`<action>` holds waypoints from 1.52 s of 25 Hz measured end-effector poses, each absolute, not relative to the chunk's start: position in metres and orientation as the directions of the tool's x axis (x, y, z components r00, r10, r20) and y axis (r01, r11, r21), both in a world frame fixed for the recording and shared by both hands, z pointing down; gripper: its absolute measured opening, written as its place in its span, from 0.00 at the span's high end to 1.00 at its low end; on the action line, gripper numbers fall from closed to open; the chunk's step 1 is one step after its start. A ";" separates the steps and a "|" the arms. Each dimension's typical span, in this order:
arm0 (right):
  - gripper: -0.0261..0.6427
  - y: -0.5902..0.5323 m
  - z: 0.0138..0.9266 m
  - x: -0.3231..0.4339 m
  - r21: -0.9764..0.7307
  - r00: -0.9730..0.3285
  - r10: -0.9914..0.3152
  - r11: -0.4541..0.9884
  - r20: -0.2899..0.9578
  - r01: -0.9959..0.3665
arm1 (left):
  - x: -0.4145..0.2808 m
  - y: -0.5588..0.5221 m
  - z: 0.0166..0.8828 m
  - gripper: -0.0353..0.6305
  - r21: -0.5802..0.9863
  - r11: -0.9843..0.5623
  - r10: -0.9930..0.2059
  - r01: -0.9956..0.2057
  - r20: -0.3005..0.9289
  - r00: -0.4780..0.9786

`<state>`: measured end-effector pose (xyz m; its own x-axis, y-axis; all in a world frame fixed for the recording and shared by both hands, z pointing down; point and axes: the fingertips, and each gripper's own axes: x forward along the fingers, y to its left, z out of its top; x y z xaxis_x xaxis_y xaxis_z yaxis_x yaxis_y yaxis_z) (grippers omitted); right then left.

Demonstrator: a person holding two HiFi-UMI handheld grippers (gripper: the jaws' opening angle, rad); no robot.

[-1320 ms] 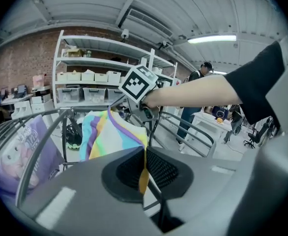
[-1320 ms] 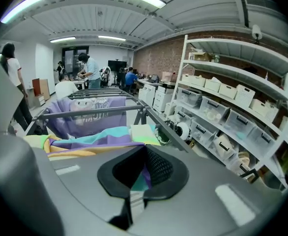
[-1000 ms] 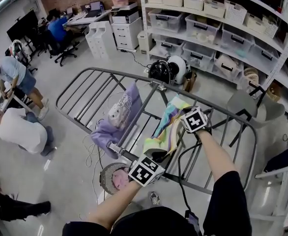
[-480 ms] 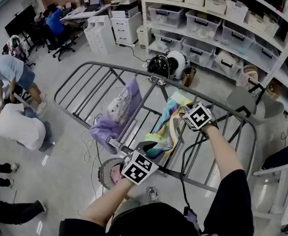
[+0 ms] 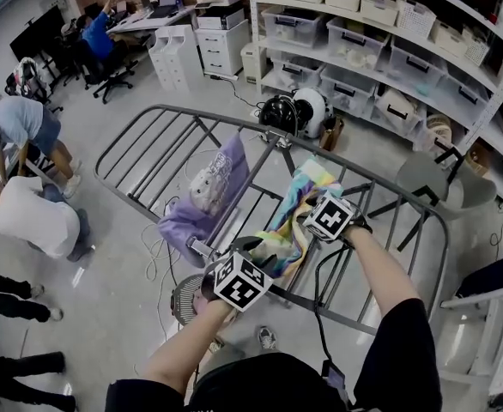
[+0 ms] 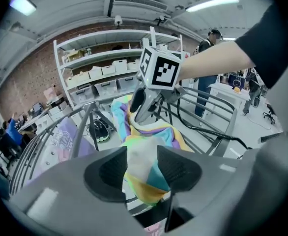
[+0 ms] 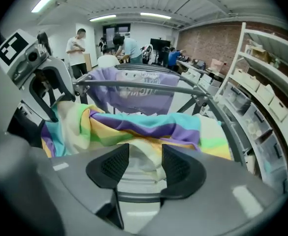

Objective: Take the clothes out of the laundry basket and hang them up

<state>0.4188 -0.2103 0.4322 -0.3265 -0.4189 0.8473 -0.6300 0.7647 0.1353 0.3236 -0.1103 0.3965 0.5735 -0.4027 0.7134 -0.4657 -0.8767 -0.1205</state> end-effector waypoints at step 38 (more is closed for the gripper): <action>0.93 -0.340 0.410 0.480 -0.022 -0.336 -0.518 0.521 0.787 -0.853 | 0.318 -0.116 0.406 0.89 -0.205 -0.898 -0.392 -0.390 0.774 0.497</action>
<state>0.4797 -0.3396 0.4097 -0.3361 -0.5177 0.7868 -0.8532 0.5211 -0.0216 0.3181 -0.1161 0.4059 0.4975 -0.3924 0.7737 -0.3896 -0.8979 -0.2048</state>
